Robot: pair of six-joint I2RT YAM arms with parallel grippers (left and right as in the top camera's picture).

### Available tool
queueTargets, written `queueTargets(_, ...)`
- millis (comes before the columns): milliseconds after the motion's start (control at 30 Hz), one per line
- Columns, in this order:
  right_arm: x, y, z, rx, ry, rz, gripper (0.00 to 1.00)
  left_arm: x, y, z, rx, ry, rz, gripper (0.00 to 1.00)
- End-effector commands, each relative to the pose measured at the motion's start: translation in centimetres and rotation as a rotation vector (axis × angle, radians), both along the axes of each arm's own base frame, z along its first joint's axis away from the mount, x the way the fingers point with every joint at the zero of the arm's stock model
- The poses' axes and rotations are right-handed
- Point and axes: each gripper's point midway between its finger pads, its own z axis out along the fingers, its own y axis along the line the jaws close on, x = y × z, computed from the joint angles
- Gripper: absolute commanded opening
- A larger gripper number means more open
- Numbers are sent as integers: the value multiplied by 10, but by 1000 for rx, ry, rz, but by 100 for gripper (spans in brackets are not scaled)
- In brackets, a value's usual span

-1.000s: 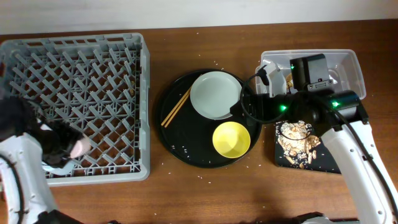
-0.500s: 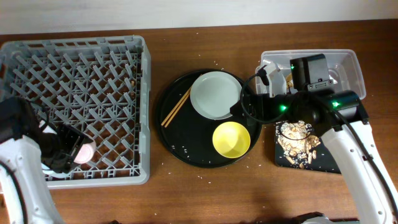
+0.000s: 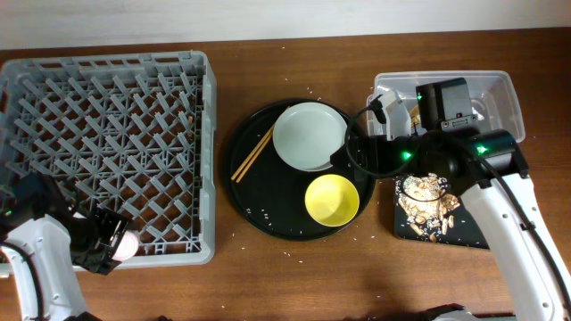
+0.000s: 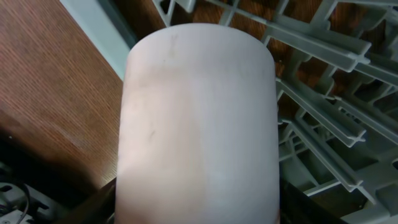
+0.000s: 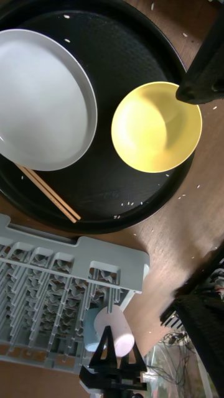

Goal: Sort waste into correct bins and load items into the dishwasher rack

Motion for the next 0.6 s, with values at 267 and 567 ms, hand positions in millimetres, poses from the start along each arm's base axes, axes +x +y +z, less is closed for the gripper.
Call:
queueTargets(267,1,-1,5,-6,-27,1,98,47,-16,63,-25,-324,-248,91)
queueTargets(567,-25,26,-78,-227,243,112,81,118,-199,185,298,-866,-1266,99)
